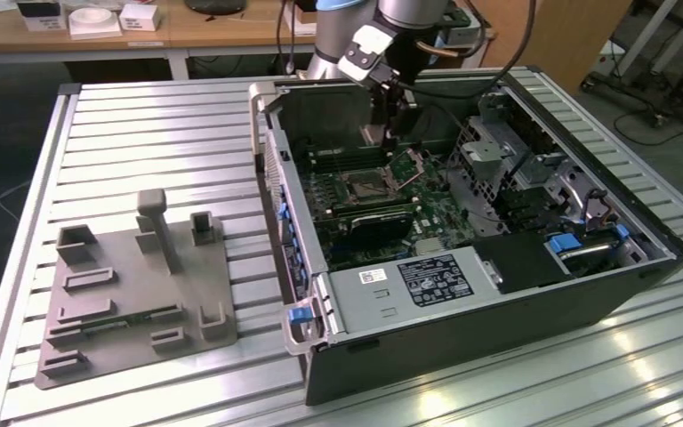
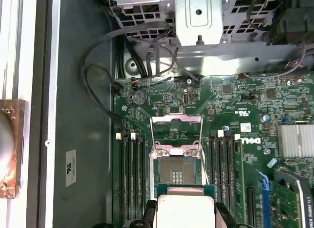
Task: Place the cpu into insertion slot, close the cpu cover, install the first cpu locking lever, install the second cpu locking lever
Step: 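Place the cpu into insertion slot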
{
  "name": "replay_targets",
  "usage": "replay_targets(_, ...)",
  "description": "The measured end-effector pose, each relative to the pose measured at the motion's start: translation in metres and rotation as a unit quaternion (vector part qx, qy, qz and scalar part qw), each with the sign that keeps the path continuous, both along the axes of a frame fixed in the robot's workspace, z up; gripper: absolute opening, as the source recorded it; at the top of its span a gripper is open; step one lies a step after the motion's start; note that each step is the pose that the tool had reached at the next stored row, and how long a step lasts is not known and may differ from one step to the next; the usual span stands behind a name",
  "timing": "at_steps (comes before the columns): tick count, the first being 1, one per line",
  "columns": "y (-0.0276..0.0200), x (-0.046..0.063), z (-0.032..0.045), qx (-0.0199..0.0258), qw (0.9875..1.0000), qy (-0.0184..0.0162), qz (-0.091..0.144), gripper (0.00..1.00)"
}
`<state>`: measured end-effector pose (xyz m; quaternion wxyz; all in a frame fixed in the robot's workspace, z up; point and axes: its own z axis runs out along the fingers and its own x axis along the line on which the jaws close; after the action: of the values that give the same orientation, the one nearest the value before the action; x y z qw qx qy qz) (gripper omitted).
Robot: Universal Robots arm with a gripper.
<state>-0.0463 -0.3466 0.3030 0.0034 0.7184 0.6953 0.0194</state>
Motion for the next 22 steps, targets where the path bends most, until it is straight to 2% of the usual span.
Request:
replay_targets(9,0.0058,0.001,-0.0164,0.0,1.0,0.0011,-0.001,0.54)
replay_targets(22,0.0059,0.002,-0.0399,-0.0001,1.0,0.0024,0.003,0.54)
